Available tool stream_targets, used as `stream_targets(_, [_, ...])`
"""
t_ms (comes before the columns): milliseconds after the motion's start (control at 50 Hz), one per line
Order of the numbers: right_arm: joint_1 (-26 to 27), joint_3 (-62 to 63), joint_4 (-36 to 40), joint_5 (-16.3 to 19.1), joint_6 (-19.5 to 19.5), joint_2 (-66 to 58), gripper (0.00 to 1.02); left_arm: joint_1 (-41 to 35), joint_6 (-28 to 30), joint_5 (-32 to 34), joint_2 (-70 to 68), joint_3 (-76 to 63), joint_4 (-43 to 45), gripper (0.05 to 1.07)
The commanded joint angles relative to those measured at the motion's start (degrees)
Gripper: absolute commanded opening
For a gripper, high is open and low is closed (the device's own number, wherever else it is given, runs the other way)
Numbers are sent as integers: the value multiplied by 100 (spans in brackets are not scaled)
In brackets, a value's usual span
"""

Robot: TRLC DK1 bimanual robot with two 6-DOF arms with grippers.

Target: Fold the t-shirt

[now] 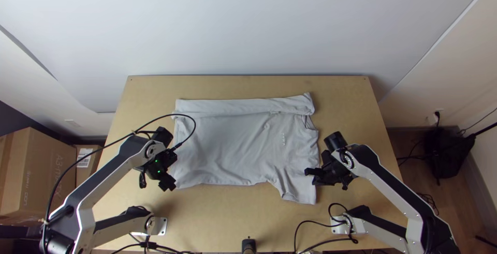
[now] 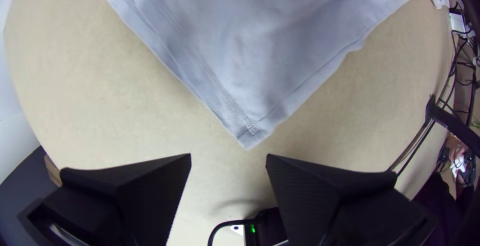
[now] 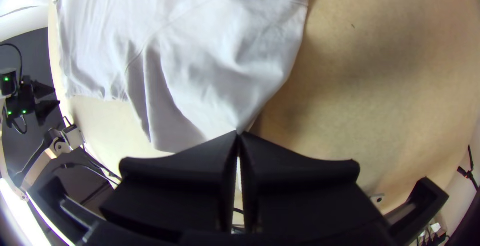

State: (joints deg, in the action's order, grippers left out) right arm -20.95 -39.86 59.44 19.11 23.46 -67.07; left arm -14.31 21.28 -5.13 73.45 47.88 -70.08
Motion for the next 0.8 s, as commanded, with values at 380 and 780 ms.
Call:
stream_targets(380, [328,-198,191,31,-263,150,2,-257,-221,249,1084,-42,109,67])
stream_targets(780, [662,-383,525,31,-501,370,2,-459,-106,600,1057,-507,856,15])
